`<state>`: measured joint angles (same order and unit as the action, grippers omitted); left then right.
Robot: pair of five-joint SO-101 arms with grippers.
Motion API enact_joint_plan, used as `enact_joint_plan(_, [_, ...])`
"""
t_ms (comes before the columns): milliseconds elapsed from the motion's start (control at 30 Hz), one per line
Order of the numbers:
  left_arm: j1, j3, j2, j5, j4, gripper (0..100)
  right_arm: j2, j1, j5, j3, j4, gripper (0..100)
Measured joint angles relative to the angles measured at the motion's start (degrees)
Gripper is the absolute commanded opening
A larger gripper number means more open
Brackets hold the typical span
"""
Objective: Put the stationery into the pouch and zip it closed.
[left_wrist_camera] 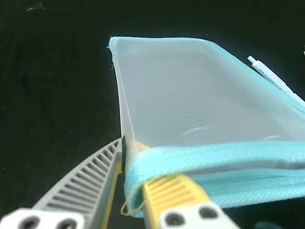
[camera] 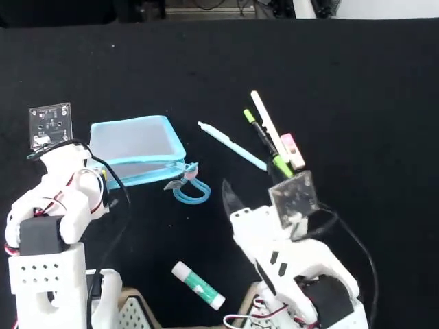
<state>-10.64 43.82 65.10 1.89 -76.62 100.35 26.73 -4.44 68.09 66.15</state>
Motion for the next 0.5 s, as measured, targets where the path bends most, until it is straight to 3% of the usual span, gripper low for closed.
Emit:
enact_joint_plan(167, [0.0, 0.0, 0.0, 0.0, 0.62, 3, -2.11, 3.08, 0.62, 0.7, 5.54, 30.0])
enact_joint_plan(400, [-0.7, 0.0, 0.0, 0.0, 1.49, 3, -19.25, 26.64, 2.2, 5.36, 3.25, 30.0])
enact_joint_plan(500, [-3.08, 0.0, 0.0, 0.0, 1.76, 3, -24.18, 31.03, 1.58, 6.33, 0.0, 30.2])
